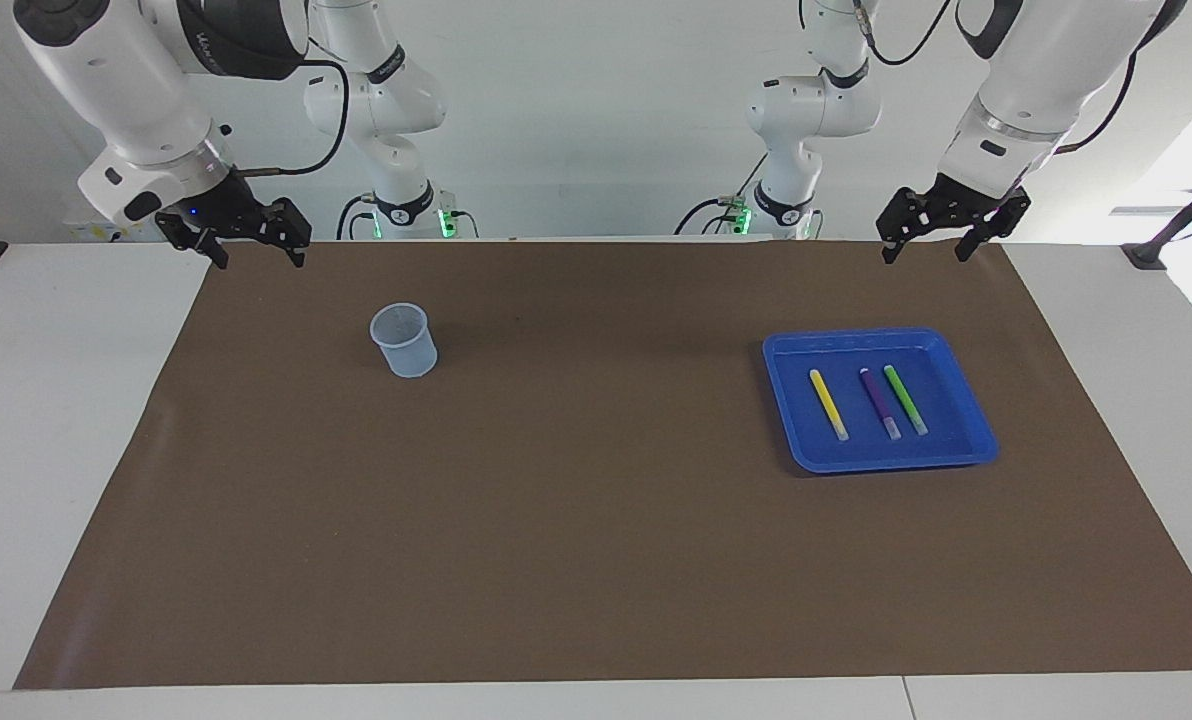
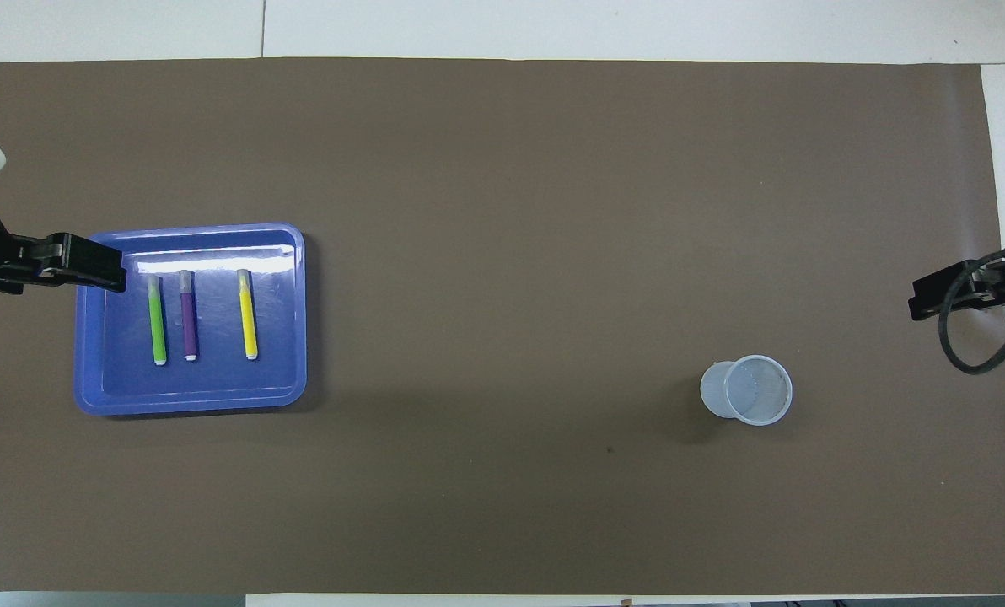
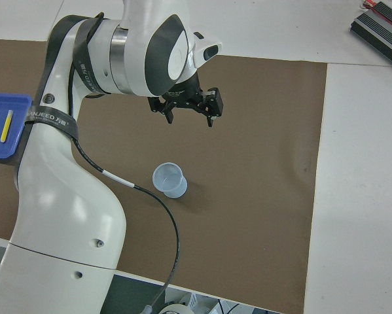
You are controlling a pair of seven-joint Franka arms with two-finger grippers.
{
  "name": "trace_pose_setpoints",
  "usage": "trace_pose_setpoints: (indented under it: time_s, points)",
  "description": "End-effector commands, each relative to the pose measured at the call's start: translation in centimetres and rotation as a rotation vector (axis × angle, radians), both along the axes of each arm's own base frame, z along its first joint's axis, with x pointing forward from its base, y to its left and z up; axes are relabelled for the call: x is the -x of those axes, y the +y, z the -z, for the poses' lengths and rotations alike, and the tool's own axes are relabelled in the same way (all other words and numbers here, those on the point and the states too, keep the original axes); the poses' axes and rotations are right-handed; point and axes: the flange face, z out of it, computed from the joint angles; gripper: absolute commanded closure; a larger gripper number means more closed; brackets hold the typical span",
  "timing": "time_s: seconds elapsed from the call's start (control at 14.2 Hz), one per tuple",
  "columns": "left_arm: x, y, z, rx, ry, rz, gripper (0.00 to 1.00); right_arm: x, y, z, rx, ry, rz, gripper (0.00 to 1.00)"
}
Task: Transfer and insert pens with both arms
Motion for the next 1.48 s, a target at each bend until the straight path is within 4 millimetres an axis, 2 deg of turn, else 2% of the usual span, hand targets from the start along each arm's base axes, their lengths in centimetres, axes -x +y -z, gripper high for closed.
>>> trace_pose_setpoints:
  time_s: [0.0,0.56,0.85,0.92,1.2,1.41]
  points:
    - [0.1,0.1,-0.1,-0.005,-0.014,-0.005,0.0,0.4,-0.2,-0.1,-0.018,-0.013,-0.011,0.0]
    - [0.4,0.2,0.0,-0.007,-0.005,-0.005,0.0,0.4,-0.2,-0.1,-0.018,-0.013,-0.011,0.0]
    - [1.8,1.0,2.0,-0.012,0.017,-0.016,0.0,0.4,-0.2,-0.1,-0.018,-0.013,-0.011,0.0]
    - [2.1,1.3,3.1,-0.014,0.027,-0.021,0.0,0.4,-0.2,-0.1,-0.018,-0.013,-0.011,0.0]
    - [1.8,5.2,7.8,-0.012,0.071,-0.036,0.0,0.4,-0.2,-0.1,-0.018,-0.013,-0.011,0.0]
    - [1.9,9.4,14.3,-0.002,0.079,-0.03,0.0,0.4,-0.2,-0.1,-0.018,-0.013,-0.011,0.0]
